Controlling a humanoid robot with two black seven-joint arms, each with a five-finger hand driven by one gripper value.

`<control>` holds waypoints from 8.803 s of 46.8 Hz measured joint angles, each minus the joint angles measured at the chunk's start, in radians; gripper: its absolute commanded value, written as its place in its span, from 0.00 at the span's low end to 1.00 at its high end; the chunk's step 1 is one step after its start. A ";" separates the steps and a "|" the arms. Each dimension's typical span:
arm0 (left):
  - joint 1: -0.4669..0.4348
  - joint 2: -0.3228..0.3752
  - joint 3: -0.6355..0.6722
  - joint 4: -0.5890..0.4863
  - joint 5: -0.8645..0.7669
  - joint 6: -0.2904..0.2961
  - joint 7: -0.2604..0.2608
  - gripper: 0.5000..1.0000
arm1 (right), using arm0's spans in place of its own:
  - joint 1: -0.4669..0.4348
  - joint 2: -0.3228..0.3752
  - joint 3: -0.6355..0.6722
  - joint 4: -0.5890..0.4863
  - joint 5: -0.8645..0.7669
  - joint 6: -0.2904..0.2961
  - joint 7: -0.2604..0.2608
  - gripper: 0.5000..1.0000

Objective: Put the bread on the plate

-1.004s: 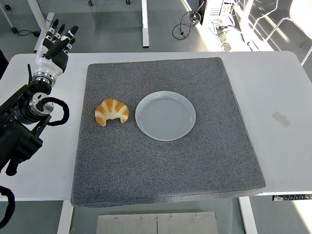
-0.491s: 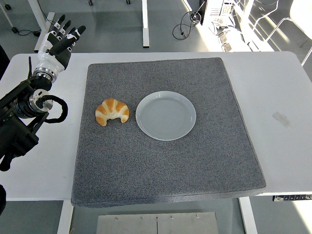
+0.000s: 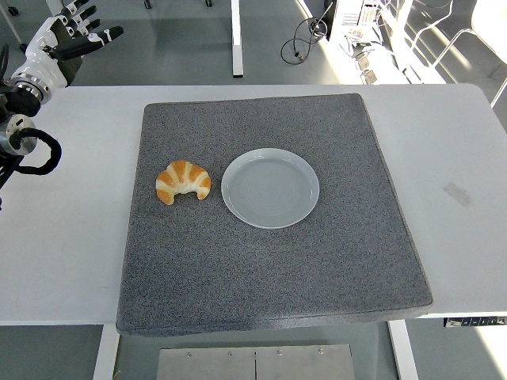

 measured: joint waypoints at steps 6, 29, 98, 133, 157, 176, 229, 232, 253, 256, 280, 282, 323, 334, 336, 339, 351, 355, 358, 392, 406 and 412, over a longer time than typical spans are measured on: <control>-0.018 0.020 0.065 -0.051 0.000 0.002 0.003 0.98 | 0.000 0.000 0.000 0.000 0.000 0.000 0.000 1.00; -0.186 0.197 0.260 -0.263 0.168 0.013 0.191 0.98 | -0.001 0.000 0.000 0.000 0.000 0.000 0.000 1.00; -0.148 0.177 0.476 -0.566 0.773 0.086 0.386 0.98 | -0.001 0.000 0.000 0.000 0.000 0.000 0.000 1.00; -0.112 0.143 0.531 -0.561 0.873 0.147 0.387 0.98 | 0.000 0.000 0.000 0.000 0.000 0.000 0.000 1.00; -0.103 0.102 0.559 -0.516 0.900 0.147 0.392 0.85 | -0.001 0.000 0.000 0.000 0.000 0.000 0.000 1.00; -0.089 0.096 0.559 -0.514 0.954 0.147 0.388 0.38 | 0.000 0.000 0.000 0.000 0.000 0.000 0.000 1.00; -0.166 0.106 0.514 -0.511 0.952 0.146 0.382 0.17 | 0.001 0.000 0.000 0.000 0.000 0.000 0.000 1.00; -0.178 0.106 0.510 -0.512 0.953 0.146 0.381 0.17 | 0.000 0.000 0.000 0.000 0.000 0.000 0.000 1.00; -0.286 0.079 0.504 -0.521 0.939 0.144 0.381 0.18 | 0.000 0.000 0.000 0.001 0.000 0.000 0.000 1.00; -0.289 0.066 0.504 -0.520 0.939 0.144 0.382 0.18 | 0.000 0.000 0.000 0.001 0.000 0.000 0.000 1.00; -0.306 -0.065 0.510 -0.504 0.943 0.147 0.388 0.19 | -0.001 0.000 0.000 0.000 0.000 0.000 0.000 1.00; -0.303 -0.083 0.512 -0.495 0.944 0.148 0.388 0.19 | -0.001 0.000 0.000 0.000 0.000 0.000 0.000 1.00; -0.184 -0.283 0.532 -0.317 1.016 0.151 0.385 0.20 | 0.000 0.000 0.000 0.000 0.000 0.000 0.000 1.00; -0.166 -0.293 0.566 -0.291 1.026 0.157 0.384 0.22 | 0.000 0.000 0.000 0.000 0.000 0.000 0.000 1.00; -0.166 -0.293 0.567 -0.290 1.026 0.161 0.384 0.24 | 0.000 0.000 0.000 0.001 0.000 0.000 0.000 1.00; -0.166 -0.293 0.567 -0.290 1.026 0.162 0.384 0.29 | 0.000 0.000 0.000 0.001 0.000 0.000 0.000 1.00; -0.164 -0.292 0.563 -0.292 1.010 0.162 0.382 0.94 | 0.000 0.000 0.000 0.000 0.000 0.000 0.000 1.00; -0.166 -0.292 0.557 -0.292 1.007 0.160 0.382 0.94 | 0.000 0.000 0.000 0.000 0.000 0.000 0.000 1.00; -0.166 -0.292 0.555 -0.293 1.006 0.159 0.382 0.94 | -0.001 0.000 0.000 0.000 0.000 0.000 0.000 1.00; -0.058 -0.134 -0.018 -0.293 0.636 0.256 0.331 0.94 | 0.000 0.000 0.000 0.000 0.000 0.000 0.000 1.00; 0.037 -0.112 -0.192 -0.270 0.466 0.281 0.203 0.94 | 0.000 0.000 0.000 0.000 0.000 0.000 0.000 1.00; 0.070 -0.111 -0.261 -0.241 0.389 0.283 0.157 0.94 | 0.000 0.000 0.000 0.000 0.000 0.000 0.000 1.00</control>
